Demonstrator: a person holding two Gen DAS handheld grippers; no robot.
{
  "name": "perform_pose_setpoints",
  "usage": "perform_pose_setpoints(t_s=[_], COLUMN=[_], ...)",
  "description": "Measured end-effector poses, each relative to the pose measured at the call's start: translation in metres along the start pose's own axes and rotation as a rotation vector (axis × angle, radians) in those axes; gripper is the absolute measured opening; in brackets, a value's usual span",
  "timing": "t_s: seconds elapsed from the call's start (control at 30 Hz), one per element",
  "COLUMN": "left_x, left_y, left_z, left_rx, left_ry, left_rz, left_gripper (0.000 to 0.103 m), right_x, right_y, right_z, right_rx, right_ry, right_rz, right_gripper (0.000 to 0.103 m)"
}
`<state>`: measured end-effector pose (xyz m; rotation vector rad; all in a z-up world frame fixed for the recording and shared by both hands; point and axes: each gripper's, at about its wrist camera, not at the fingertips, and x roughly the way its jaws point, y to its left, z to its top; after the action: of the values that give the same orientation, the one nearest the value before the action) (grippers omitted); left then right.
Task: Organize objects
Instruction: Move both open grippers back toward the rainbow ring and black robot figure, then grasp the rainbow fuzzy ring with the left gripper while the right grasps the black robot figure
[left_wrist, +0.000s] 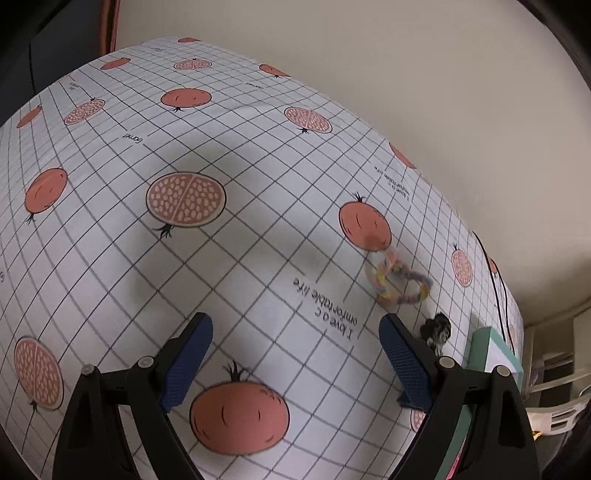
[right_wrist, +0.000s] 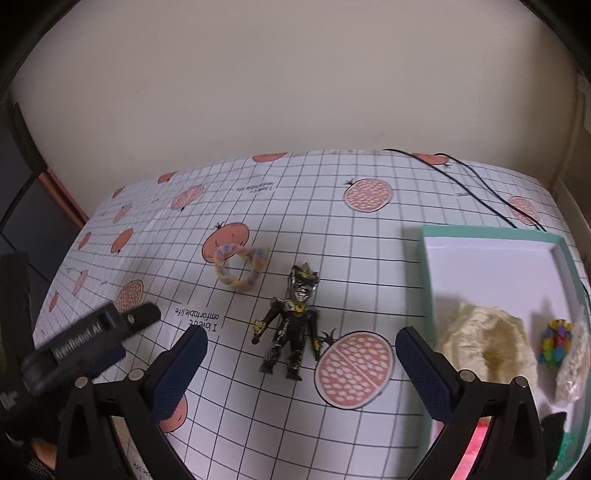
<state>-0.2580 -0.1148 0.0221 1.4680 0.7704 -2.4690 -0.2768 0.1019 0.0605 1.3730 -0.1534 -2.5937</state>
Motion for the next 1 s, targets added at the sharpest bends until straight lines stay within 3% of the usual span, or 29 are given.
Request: perform_pose_setpoints(t_s=[0.23, 0.5, 0.73, 0.87, 1.0], left_x=[0.019, 0.040, 0.050, 0.058, 0.063], left_y=[-0.008, -0.028, -0.042, -0.049, -0.057], left_z=[0.009, 0.032, 0.047, 0.052, 0.052], left_rx=[0.040, 0.110, 0.169, 0.208, 0.236], left_ry=[-0.007, 0.058, 0.062, 0.070, 0.071], left_rz=[-0.024, -0.057, -0.079, -0.079, -0.071], left_gripper=[0.092, 0.092, 0.091, 0.080, 0.065], right_x=[0.024, 0.046, 0.060, 0.063, 0.064], right_y=[0.001, 0.004, 0.007, 0.008, 0.008], right_z=[-0.001, -0.001, -0.003, -0.003, -0.002], right_rx=[-0.028, -0.054, -0.073, -0.080, -0.080], right_ry=[0.018, 0.036, 0.056, 0.059, 0.058], right_rz=[-0.008, -0.002, -0.003, -0.006, -0.017], right_gripper=[0.103, 0.103, 0.103, 0.099, 0.087])
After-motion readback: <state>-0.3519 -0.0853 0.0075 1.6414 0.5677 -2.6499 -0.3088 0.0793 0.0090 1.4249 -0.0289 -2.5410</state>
